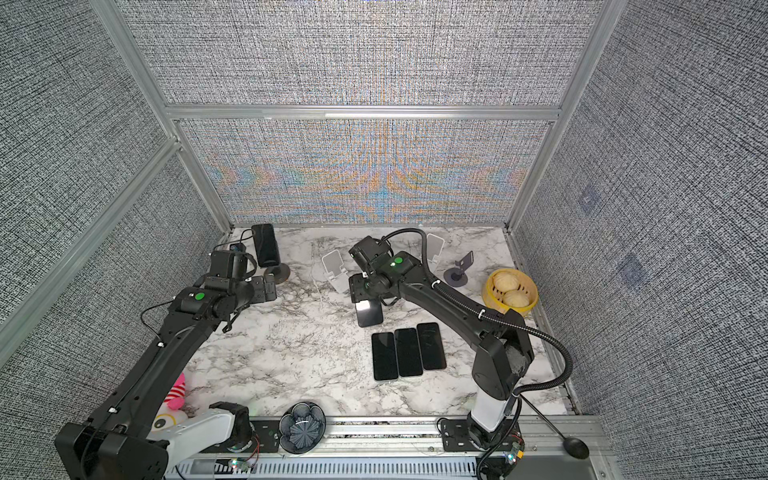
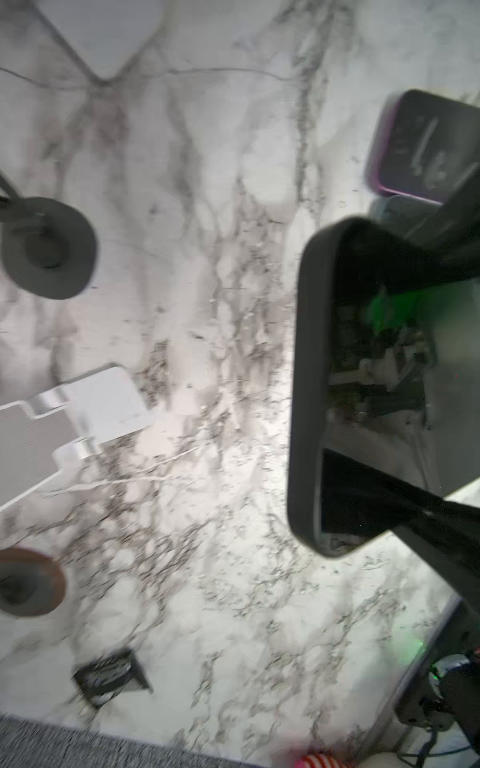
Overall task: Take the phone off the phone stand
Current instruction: 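Lift the black phone off the white stand toward the robot with the right gripper, then lower the black phone flat beside the row of phones with the right gripper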
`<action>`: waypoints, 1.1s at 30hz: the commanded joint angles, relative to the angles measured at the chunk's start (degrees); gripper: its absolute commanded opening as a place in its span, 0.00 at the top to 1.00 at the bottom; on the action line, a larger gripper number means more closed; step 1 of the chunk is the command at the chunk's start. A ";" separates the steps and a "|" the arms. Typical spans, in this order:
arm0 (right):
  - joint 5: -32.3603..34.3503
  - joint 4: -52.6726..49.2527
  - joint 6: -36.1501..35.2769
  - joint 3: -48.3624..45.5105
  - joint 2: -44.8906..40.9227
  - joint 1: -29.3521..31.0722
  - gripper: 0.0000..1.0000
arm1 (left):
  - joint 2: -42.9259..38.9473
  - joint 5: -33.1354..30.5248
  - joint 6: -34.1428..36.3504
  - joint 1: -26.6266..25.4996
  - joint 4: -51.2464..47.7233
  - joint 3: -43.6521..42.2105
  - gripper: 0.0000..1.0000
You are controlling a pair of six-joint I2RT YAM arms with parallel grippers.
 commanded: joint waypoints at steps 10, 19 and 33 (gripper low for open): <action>-11.21 -10.44 10.19 -2.05 6.11 3.28 0.48 | 0.98 0.87 -0.16 2.17 2.11 -1.97 0.01; -11.60 -8.01 16.16 -1.74 11.51 6.76 0.51 | 2.13 2.80 -1.00 3.50 2.34 -2.31 0.01; -9.46 -3.72 19.18 -3.54 15.79 9.27 0.54 | 1.79 2.22 -1.40 4.03 2.35 -2.36 0.01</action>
